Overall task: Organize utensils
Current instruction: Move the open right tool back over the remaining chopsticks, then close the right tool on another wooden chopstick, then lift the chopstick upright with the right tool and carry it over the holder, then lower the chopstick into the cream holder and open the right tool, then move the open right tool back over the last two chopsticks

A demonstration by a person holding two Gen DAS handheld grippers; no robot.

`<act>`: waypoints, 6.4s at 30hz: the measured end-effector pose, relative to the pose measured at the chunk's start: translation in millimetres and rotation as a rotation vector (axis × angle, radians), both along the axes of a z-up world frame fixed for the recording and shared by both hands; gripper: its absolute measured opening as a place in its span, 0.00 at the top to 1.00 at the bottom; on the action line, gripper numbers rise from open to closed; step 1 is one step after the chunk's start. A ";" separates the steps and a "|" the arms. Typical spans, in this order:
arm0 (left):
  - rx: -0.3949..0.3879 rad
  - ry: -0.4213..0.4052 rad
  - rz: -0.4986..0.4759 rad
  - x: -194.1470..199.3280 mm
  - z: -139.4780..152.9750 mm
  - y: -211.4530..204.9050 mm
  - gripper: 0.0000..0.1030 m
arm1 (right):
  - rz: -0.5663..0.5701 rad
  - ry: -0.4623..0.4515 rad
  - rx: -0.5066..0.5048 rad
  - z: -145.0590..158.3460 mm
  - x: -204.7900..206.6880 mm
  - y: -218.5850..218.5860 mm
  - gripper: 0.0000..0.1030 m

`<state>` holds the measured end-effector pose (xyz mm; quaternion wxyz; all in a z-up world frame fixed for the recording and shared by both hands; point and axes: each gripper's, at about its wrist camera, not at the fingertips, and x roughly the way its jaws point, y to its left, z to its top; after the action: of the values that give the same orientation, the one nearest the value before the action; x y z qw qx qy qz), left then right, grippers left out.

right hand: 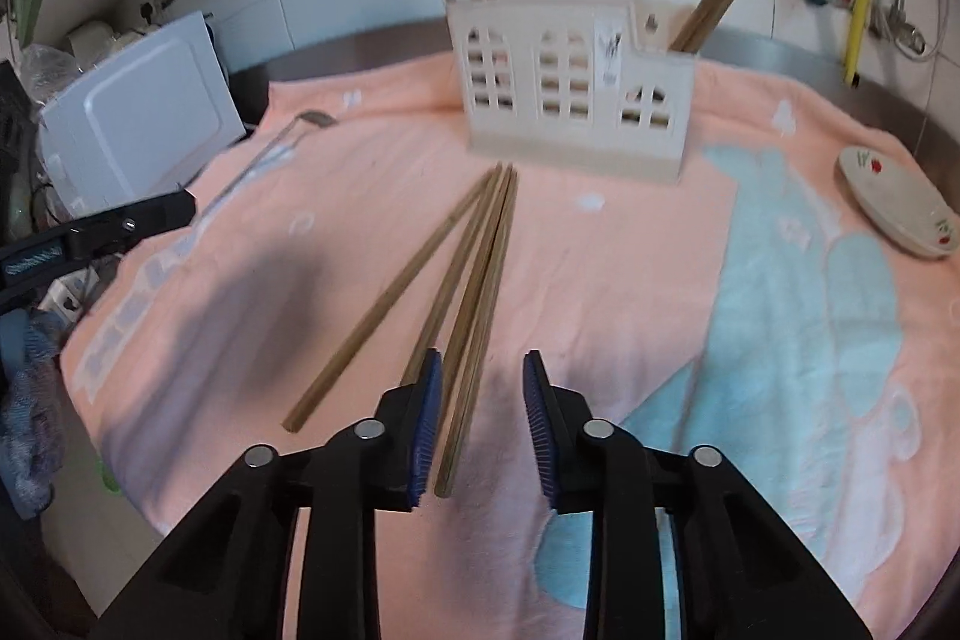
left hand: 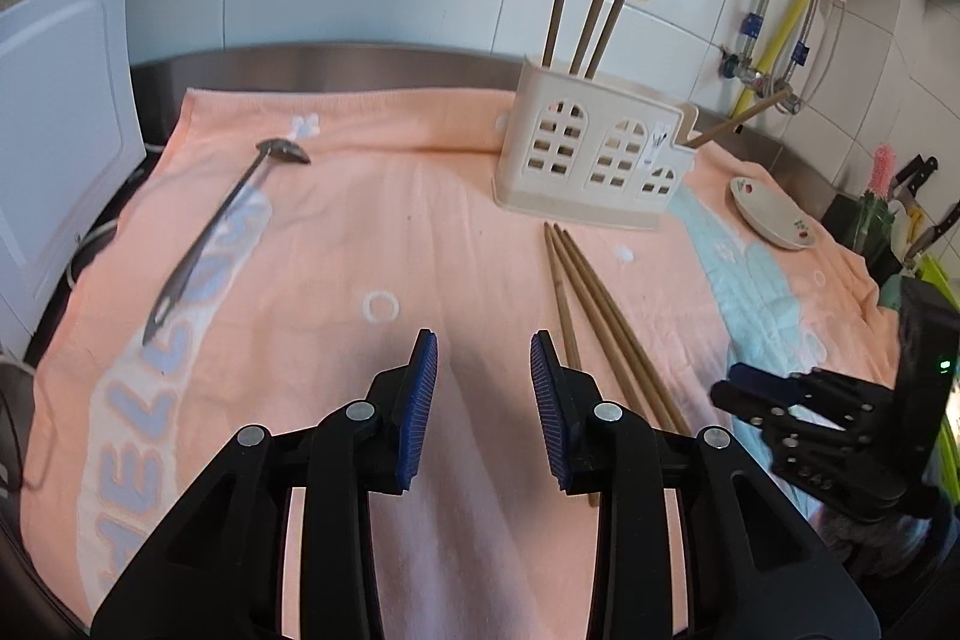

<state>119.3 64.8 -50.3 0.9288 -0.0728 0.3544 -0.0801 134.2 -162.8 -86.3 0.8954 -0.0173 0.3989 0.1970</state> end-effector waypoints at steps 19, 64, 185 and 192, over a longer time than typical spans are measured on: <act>-0.010 0.043 -0.034 4.2 -19.0 -13.2 0.68 | -0.005 0.067 -0.027 -29.1 19.2 15.8 0.87; 0.103 0.169 -0.113 42.3 -77.8 -87.8 0.91 | -0.055 -0.157 -0.009 57.3 -7.0 -27.3 0.94; 0.135 -0.142 -0.143 59.7 124.5 -51.7 0.68 | 0.017 -0.210 0.041 111.7 44.8 -29.1 0.79; 0.093 -0.090 -0.096 45.7 88.3 -27.2 0.68 | 0.044 -0.115 0.025 59.7 22.3 -8.9 0.80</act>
<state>165.0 37.6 37.9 0.9413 -0.0087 0.3187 -0.1109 156.5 -171.7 -26.6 0.9124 -0.0260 0.3440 0.2203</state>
